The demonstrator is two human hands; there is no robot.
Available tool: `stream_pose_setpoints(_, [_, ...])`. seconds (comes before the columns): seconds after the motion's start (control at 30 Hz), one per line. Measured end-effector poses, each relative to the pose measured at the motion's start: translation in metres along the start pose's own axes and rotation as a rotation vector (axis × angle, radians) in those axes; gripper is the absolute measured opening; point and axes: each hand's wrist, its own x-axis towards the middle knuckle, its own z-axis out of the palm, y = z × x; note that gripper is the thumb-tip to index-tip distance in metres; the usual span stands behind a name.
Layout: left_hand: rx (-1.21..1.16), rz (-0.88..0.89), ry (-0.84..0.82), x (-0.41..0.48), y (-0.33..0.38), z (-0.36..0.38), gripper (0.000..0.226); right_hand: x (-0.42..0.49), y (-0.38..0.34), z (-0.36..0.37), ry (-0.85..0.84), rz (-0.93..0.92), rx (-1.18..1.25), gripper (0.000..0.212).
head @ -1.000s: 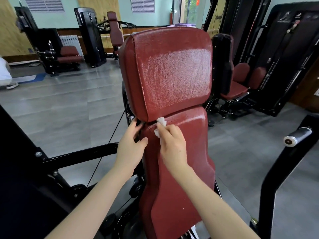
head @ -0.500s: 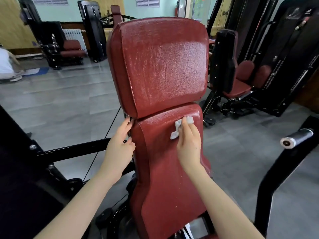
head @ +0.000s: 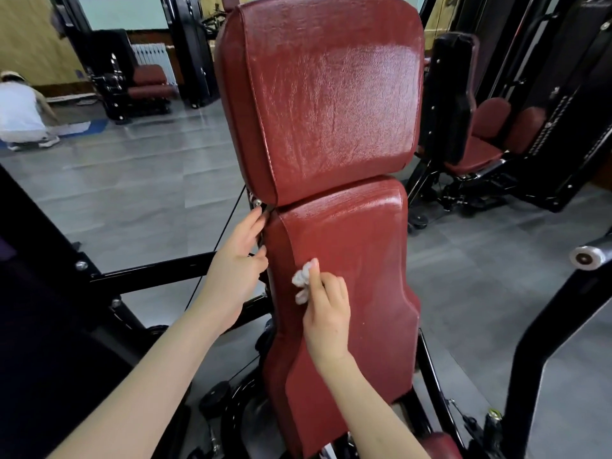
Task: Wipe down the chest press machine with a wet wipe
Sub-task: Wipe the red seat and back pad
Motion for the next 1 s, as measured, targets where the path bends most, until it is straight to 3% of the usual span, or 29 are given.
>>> stream_pose_setpoints(0.13, [-0.011, -0.009, -0.015, -0.008, -0.002, -0.003, 0.074, -0.036, 0.012, -0.008, 0.067, 0.195, 0.016, 0.035])
stream_pose_setpoints(0.27, [-0.008, 0.001, -0.040, -0.010, -0.011, -0.009, 0.074, 0.000, -0.016, -0.003, 0.182, 0.235, 0.085, 0.036])
stream_pose_setpoints(0.4, [0.036, 0.036, -0.101, -0.007, -0.015, -0.015, 0.079, 0.021, -0.033, 0.015, 0.190, -0.065, 0.090, 0.027])
stream_pose_setpoints(0.57, [0.173, 0.074, -0.104, -0.008, -0.021, -0.026, 0.079, -0.040, -0.010, 0.020, 0.021, -0.330, -0.254, 0.025])
stream_pose_setpoints(0.8, [0.080, 0.089, -0.076, -0.010, -0.022, -0.035, 0.079, 0.067, -0.033, 0.005, 0.150, -0.491, -0.183, 0.021])
stream_pose_setpoints(1.0, [0.118, 0.115, -0.028, -0.008, -0.032, -0.036, 0.075, 0.001, -0.002, -0.006, -0.129, -0.526, -0.358, 0.030])
